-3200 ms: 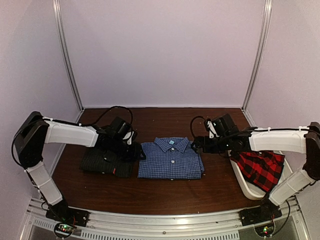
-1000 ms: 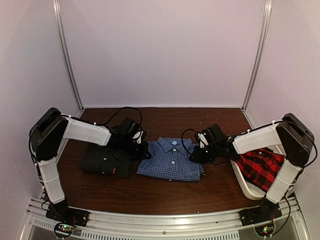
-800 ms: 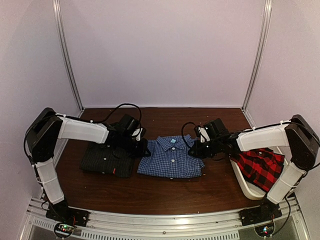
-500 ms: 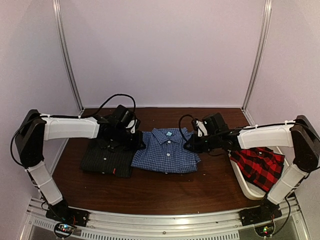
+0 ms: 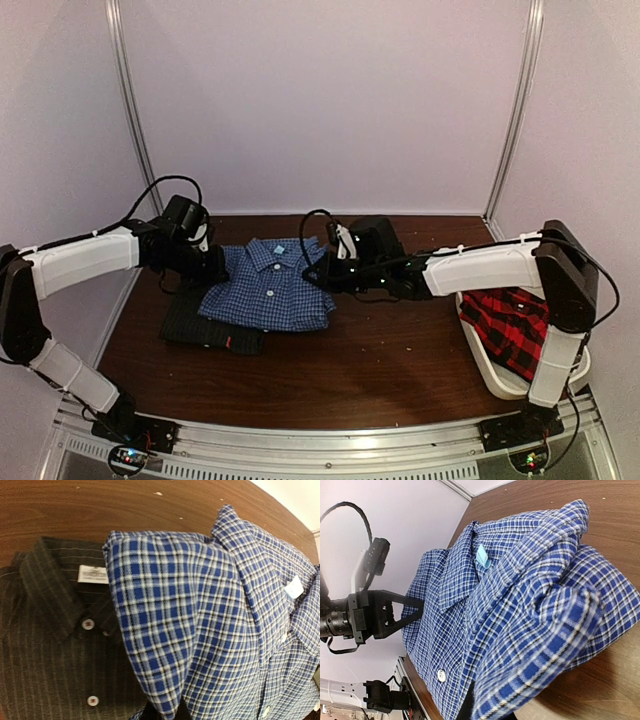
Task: Fold and stack the long sleeve shirts
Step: Place the square-folded shirt on the square-folded shirt.
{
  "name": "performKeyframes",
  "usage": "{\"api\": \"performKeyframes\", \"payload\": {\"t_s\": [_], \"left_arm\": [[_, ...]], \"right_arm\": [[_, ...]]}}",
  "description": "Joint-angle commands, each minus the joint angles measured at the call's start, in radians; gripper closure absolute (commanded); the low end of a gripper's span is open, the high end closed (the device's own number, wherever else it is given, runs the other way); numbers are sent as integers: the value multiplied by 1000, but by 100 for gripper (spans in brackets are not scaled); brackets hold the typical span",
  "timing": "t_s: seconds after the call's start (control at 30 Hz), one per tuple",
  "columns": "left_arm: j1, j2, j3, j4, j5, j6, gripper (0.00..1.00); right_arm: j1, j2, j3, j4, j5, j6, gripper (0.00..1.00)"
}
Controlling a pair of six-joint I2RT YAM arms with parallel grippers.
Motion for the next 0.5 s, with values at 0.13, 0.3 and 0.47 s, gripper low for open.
{"api": "performKeyframes", "payload": {"t_s": [0.13,0.3,0.47], "left_arm": [[166,-95,-61,-109,-76,101,100],[231,-89,-86,-112,-119,128,100],[274,-56,-74,-107,-134,151,100]], "right_arm": [[91,221,244,165,6,100,100],[140,334,369,191,10,109,100],[155,444,479,197,-13,125,100]]}}
